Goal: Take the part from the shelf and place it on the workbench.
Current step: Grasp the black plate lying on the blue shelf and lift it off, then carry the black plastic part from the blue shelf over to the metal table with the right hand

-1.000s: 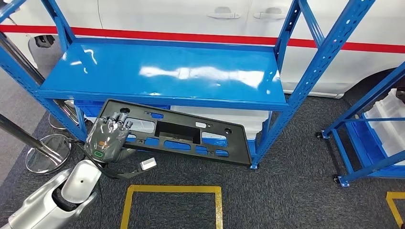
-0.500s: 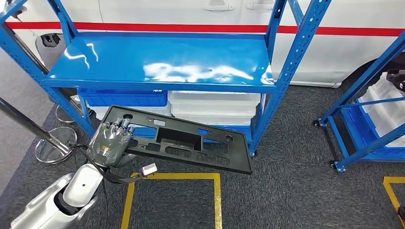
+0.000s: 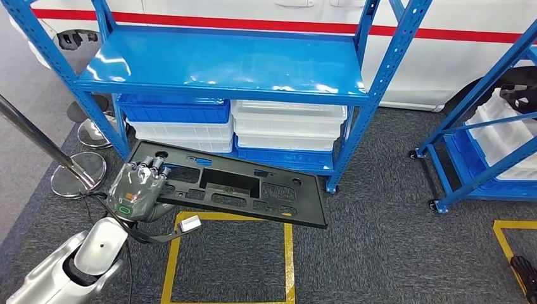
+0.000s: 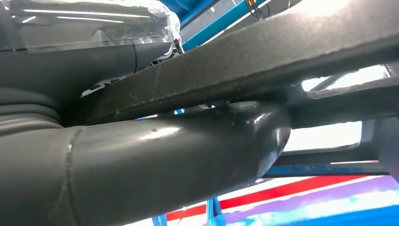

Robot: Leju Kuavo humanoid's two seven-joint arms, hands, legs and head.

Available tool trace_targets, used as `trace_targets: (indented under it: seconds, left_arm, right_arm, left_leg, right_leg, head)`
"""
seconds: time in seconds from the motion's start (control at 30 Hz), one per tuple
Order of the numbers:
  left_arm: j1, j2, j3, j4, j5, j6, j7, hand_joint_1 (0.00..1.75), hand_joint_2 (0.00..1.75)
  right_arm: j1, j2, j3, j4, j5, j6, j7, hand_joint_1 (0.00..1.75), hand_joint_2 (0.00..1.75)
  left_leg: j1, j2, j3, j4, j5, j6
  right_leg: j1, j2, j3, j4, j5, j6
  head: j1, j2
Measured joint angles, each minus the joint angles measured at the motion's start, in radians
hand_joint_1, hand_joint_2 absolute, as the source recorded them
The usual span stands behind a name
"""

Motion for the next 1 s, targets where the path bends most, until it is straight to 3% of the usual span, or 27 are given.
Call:
trace_targets:
  seconds: [0.07,0.1,0.17,0.2,0.23,0.27,0.3,0.37,0.43,0.47,0.5,0.57,0.6,0.67,0.7,0.77,0.83,0.93,0.97,1.0]
  left_arm:
    - [0.005,0.0,0.006,-0.004,0.0,0.002,-0.006,1.75,0.0]
    - [0.009,0.0,0.012,-0.008,0.0,0.003,-0.01,1.75,0.0]
    - [0.016,0.001,0.031,-0.016,0.0,0.007,-0.016,1.75,0.0]
    - [0.02,0.003,0.04,-0.019,0.0,0.009,-0.018,1.75,0.0]
    - [0.024,0.004,0.048,-0.022,0.0,0.011,-0.022,1.75,0.0]
    - [0.029,0.006,0.054,-0.024,0.0,0.013,-0.026,1.75,0.0]
    - [0.035,0.007,0.059,-0.026,0.0,0.014,-0.03,1.75,0.0]
    - [0.044,0.01,0.069,-0.028,0.0,0.015,-0.038,1.75,0.0]
    - [0.05,0.012,0.075,-0.029,0.0,0.015,-0.042,1.75,0.0]
    - [0.052,0.012,0.076,-0.029,0.0,0.014,-0.043,1.75,0.0]
    - [0.055,0.012,0.078,-0.029,0.0,0.014,-0.043,1.75,0.0]
    - [0.056,0.013,0.081,-0.031,0.0,0.014,-0.046,1.75,0.0]
    - [0.056,0.013,0.083,-0.032,0.0,0.014,-0.047,1.75,0.0]
    - [0.057,0.014,0.089,-0.04,0.0,0.014,-0.048,1.75,0.0]
    - [0.058,0.014,0.091,-0.043,0.0,0.013,-0.049,1.75,0.0]
    - [0.059,0.015,0.095,-0.048,0.0,0.013,-0.05,1.75,0.0]
    - [0.059,0.015,0.096,-0.051,0.0,0.013,-0.051,1.75,0.0]
    - [0.059,0.015,0.097,-0.057,0.004,0.016,-0.058,1.75,0.0]
    - [0.06,0.015,0.097,-0.058,0.011,0.019,-0.065,1.75,0.0]
    - [0.062,0.015,0.097,-0.06,0.017,0.022,-0.073,1.75,0.0]
  right_arm:
    - [-0.001,0.0,0.0,0.001,-0.005,0.008,0.0,0.0,0.0]
    - [-0.002,-0.001,0.0,0.002,-0.008,0.013,-0.001,0.0,0.0]
    - [-0.005,-0.002,0.0,0.002,-0.016,0.02,-0.001,0.0,0.0]
    - [-0.005,-0.003,0.0,0.003,-0.019,0.022,0.001,0.0,0.0]
    - [-0.004,-0.004,0.0,0.003,-0.022,0.023,0.003,0.0,0.0]
    - [-0.004,-0.004,0.0,0.004,-0.024,0.024,0.006,0.0,0.0]
    - [-0.002,-0.004,0.0,0.005,-0.027,0.024,0.009,0.0,0.0]
    - [-0.001,-0.005,0.0,0.006,-0.033,0.026,0.014,0.0,0.0]
    - [0.0,-0.006,0.0,0.007,-0.045,0.032,0.019,0.0,0.0]
    - [0.0,-0.006,0.0,0.007,-0.052,0.035,0.023,0.0,0.0]
    - [0.0,-0.006,0.0,0.008,-0.058,0.039,0.026,0.0,0.0]
    - [0.0,-0.006,0.0,0.013,-0.068,0.045,0.03,0.0,0.0]
    - [0.0,-0.006,0.0,0.014,-0.07,0.047,0.031,0.0,0.0]
    - [0.0,-0.006,0.0,0.016,-0.073,0.051,0.033,0.0,0.0]
    - [0.001,-0.006,0.0,0.017,-0.074,0.054,0.032,0.0,0.0]
    - [0.002,-0.007,0.0,0.02,-0.075,0.059,0.031,0.0,0.0]
    - [0.004,-0.007,0.0,0.022,-0.075,0.062,0.03,0.0,0.0]
    - [0.003,-0.008,0.0,0.026,-0.074,0.066,0.027,0.0,0.0]
    - [0.003,-0.008,0.0,0.029,-0.07,0.066,0.021,0.0,0.0]
    - [0.003,-0.01,0.0,0.033,-0.063,0.064,0.016,0.0,0.0]
  left_leg:
    - [-0.003,-0.001,-0.034,0.005,0.022,-0.003]
    - [-0.004,-0.001,-0.047,0.006,0.032,-0.006]
    - [-0.005,0.0,-0.062,0.006,0.054,-0.016]
    - [-0.003,0.001,-0.066,0.002,0.066,-0.022]
    - [-0.002,0.002,-0.069,-0.003,0.079,-0.028]
    - [-0.001,0.001,-0.074,-0.006,0.082,-0.034]
    - [0.0,0.0,-0.08,0.0,0.067,-0.04]
    - [0.004,-0.002,-0.103,0.068,-0.016,-0.05]
    - [0.008,-0.002,-0.126,0.193,-0.099,-0.06]
    - [0.01,-0.002,-0.128,0.244,-0.109,-0.064]
    - [0.012,-0.002,-0.119,0.27,-0.097,-0.069]
    - [0.019,-0.002,-0.057,0.224,-0.048,-0.077]
    - [0.02,-0.003,-0.01,0.165,-0.046,-0.08]
    - [0.017,-0.006,0.056,0.063,-0.073,-0.072]
    - [0.014,-0.007,0.066,0.04,-0.086,-0.065]
    - [0.014,-0.006,0.052,0.034,-0.073,-0.045]
    - [0.016,-0.003,0.032,0.03,-0.051,-0.025]
    - [0.013,-0.002,-0.006,0.029,-0.019,-0.009]
    - [0.011,-0.002,-0.02,0.029,-0.01,-0.008]
    - [0.01,-0.002,-0.032,0.029,-0.001,-0.008]
  right_leg:
    - [0.001,0.0,0.077,-0.063,0.055,-0.008]
    - [0.004,0.001,0.138,-0.132,0.06,-0.015]
    - [0.012,0.003,0.237,-0.271,0.03,-0.028]
    - [0.017,0.004,0.261,-0.313,0.018,-0.032]
    - [0.018,0.005,0.263,-0.335,0.02,-0.035]
    - [0.017,0.003,0.256,-0.341,0.033,-0.037]
    - [0.014,0.0,0.247,-0.346,0.047,-0.042]
    - [0.009,-0.006,0.225,-0.35,0.072,-0.052]
    - [0.009,-0.008,0.194,-0.337,0.087,-0.057]
    - [0.008,-0.009,0.176,-0.326,0.093,-0.055]
    - [0.007,-0.01,0.157,-0.315,0.099,-0.052]
    - [0.003,-0.011,0.117,-0.288,0.108,-0.044]
    - [0.003,-0.011,0.098,-0.273,0.112,-0.039]
    - [0.005,-0.011,0.074,-0.253,0.122,-0.028]
    - [0.007,-0.01,0.068,-0.25,0.129,-0.023]
    - [0.007,-0.008,0.061,-0.25,0.141,-0.011]
    - [0.004,-0.006,0.044,-0.222,0.098,-0.001]
    - [0.001,-0.004,0.003,-0.068,-0.038,0.008]
    - [0.0,-0.003,-0.005,-0.014,-0.058,0.009]
    - [0.0,-0.003,-0.004,0.018,-0.051,0.008]
  head:
    - [0.0,0.0]
    - [0.0,0.0]
    - [0.0,0.0]
    - [0.0,0.0]
    - [0.0,0.0]
    - [0.0,0.0]
    - [0.0,0.0]
    - [0.0,0.0]
    - [0.0,0.0]
    - [0.0,0.0]
    - [0.0,0.0]
    - [0.0,0.0]
    - [0.0,0.0]
    - [0.0,0.0]
    - [0.0,0.0]
    - [0.0,0.0]
    - [0.0,0.0]
    - [0.0,0.0]
    - [0.0,0.0]
    - [0.0,0.0]
